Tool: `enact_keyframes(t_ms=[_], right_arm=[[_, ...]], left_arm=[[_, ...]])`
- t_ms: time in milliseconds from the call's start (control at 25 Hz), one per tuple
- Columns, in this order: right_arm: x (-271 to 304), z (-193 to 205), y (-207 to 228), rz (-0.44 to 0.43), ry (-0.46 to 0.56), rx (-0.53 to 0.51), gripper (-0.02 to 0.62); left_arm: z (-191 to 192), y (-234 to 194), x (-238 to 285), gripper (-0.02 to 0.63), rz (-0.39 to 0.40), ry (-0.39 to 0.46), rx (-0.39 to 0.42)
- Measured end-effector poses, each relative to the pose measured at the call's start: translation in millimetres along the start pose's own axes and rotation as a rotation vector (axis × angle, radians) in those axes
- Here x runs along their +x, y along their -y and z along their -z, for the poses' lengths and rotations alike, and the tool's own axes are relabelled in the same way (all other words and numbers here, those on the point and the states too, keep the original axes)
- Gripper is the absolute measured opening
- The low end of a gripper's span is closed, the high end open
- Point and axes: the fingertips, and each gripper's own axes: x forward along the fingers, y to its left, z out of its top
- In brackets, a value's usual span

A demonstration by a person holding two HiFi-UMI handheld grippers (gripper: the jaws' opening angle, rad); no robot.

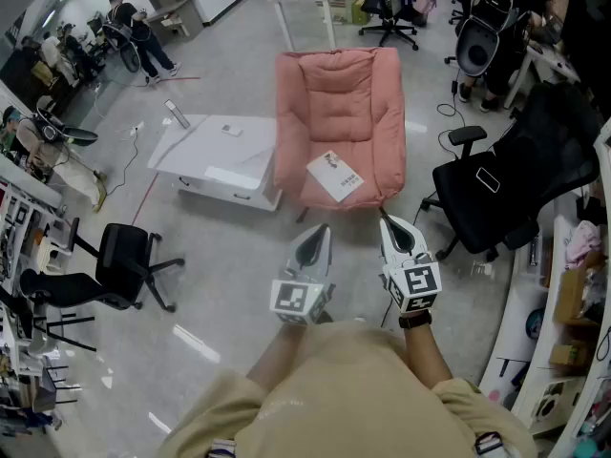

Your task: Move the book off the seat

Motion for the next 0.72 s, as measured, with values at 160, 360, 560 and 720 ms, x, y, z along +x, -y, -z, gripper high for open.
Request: enact_keyframes(t_ms=[160, 360, 560, 720], right_arm=[[4, 11, 5, -0.019, -0.020, 0.007, 0.008], [21, 21, 6, -0.036, -0.050, 0.018, 0.008], [64, 30, 17, -0.005, -0.092, 0.048, 0.008], [119, 26, 28, -0.001, -0.107, 0.055, 0.006]], left_arm=[[8, 9, 8, 0.002, 0.003, -0.018, -0.046], [20, 0, 22, 0.002, 0.015, -0.043, -0.051], [26, -35, 48, 0.002, 0.014, -0.038, -0.066], [22, -80, 82, 0.002, 0.010, -0.031, -0.080]])
